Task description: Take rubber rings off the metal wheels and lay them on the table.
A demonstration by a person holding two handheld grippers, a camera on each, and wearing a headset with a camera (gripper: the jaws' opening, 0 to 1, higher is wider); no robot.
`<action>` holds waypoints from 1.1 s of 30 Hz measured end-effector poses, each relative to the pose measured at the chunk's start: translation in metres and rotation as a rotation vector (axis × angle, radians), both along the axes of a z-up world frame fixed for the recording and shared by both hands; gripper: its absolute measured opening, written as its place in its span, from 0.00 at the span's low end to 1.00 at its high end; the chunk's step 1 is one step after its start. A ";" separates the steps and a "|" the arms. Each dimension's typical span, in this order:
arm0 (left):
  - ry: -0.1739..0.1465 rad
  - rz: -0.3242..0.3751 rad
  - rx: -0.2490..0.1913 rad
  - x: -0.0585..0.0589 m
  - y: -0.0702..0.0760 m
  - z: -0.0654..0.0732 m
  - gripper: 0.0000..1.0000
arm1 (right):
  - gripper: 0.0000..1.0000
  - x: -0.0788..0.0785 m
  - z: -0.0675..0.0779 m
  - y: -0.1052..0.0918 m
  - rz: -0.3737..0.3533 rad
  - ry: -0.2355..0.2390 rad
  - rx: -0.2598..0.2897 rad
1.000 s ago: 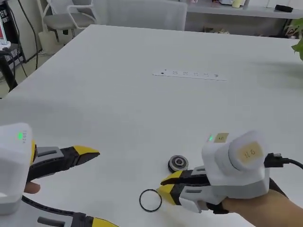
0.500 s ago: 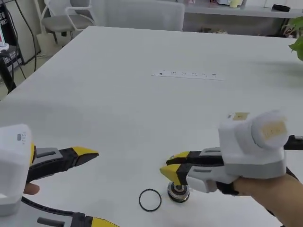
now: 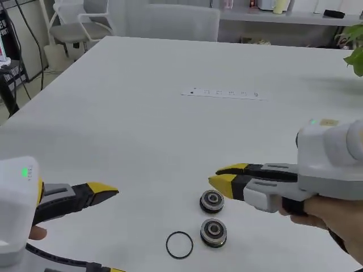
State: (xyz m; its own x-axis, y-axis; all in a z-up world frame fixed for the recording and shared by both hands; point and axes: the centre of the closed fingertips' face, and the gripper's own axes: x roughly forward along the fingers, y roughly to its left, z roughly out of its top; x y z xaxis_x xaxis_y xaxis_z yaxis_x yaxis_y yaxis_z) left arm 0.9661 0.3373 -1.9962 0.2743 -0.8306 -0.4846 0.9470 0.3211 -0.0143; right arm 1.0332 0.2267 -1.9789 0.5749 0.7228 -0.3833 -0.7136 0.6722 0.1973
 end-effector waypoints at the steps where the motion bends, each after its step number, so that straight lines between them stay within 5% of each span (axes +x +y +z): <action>1: -0.001 -0.002 0.001 0.000 0.000 0.000 0.81 | 0.11 0.001 0.000 -0.002 -0.008 0.000 0.002; 9: -0.059 -0.057 0.004 -0.004 -0.005 0.010 0.79 | 0.11 0.003 -0.005 -0.015 -0.037 0.018 -0.001; 16: -0.110 -0.110 -0.015 -0.002 -0.018 0.037 0.82 | 0.11 0.002 -0.023 -0.029 -0.036 0.042 -0.040; 21: -0.181 -0.127 -0.004 0.012 -0.025 0.055 0.81 | 0.11 0.001 -0.035 -0.035 -0.035 0.075 -0.058; 26: -0.222 -0.143 0.005 0.028 -0.036 0.070 0.77 | 0.14 -0.002 -0.054 -0.039 -0.011 0.110 -0.108; 33: -0.264 -0.211 0.000 0.036 -0.062 0.085 0.75 | 0.15 -0.012 -0.075 -0.043 0.027 0.160 -0.192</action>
